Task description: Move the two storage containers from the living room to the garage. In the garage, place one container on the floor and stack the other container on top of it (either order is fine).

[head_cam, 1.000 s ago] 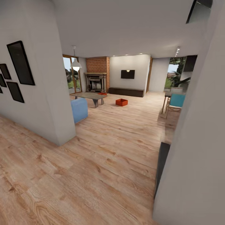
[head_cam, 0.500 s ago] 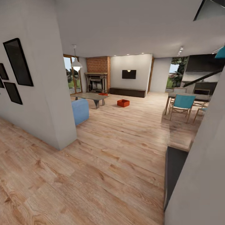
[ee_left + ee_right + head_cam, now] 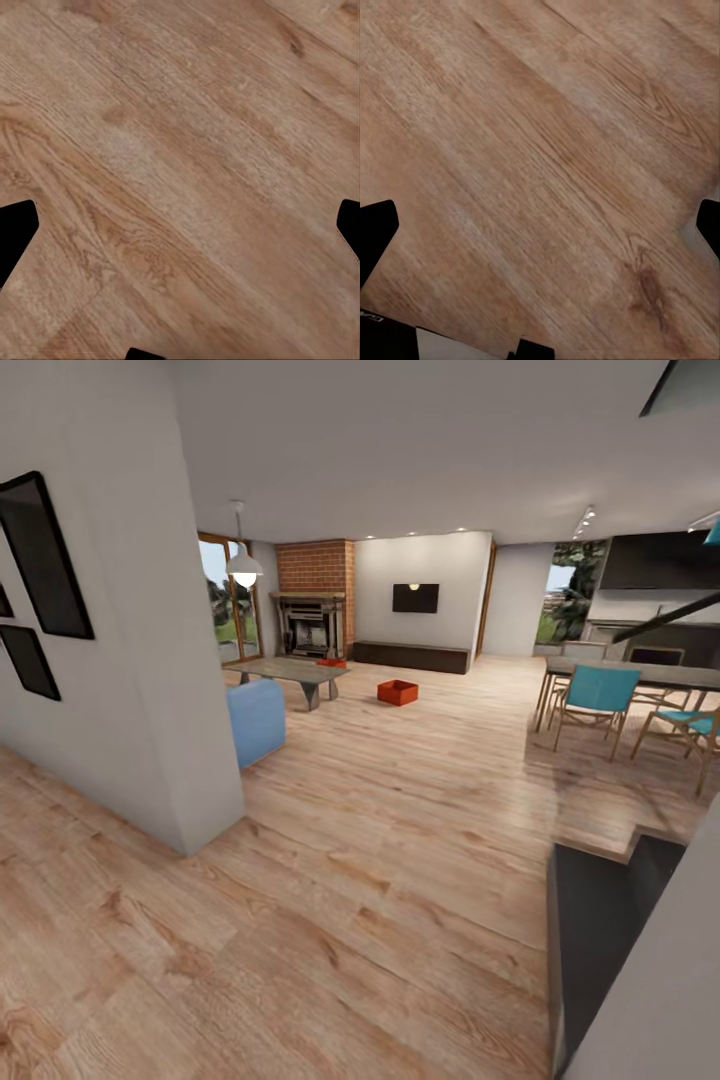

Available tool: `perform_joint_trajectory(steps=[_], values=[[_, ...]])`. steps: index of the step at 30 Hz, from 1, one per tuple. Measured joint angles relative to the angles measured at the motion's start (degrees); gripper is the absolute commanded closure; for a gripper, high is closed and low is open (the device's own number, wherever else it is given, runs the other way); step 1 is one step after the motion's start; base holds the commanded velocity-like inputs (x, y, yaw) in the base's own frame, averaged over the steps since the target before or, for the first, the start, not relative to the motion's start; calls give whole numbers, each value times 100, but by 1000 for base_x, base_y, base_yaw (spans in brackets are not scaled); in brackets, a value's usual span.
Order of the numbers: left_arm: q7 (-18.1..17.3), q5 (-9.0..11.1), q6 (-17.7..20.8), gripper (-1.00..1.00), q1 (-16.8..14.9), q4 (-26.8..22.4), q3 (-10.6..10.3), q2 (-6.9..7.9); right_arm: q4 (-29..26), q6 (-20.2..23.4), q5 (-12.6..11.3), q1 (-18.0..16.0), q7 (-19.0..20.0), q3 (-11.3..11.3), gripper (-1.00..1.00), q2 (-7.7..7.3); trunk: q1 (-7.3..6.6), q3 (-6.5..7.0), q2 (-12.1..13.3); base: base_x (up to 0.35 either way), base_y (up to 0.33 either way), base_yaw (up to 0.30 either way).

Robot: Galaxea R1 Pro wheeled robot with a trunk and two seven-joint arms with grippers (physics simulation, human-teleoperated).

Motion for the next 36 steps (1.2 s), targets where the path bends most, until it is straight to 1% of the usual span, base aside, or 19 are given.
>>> perform_joint_trajectory(steps=[5, 14, 36], values=[[0, -3, 0, -100, 0, 0, 0, -10, 0, 1, -6, 0, -1, 1, -100, 0, 0, -12, 0, 318, 0, 0], [0, -4, 0, -100, 0, 0, 0, 8, 0, 1, -10, 0, -5, 2, -100, 0, 0, -74, 0, 318, 0, 0], [-1, -20, 9, -100, 0, 0, -1, 4, 0, -8, -4, 0, -5, 3, -100, 0, 0, -79, 0, 319, 0, 0]])
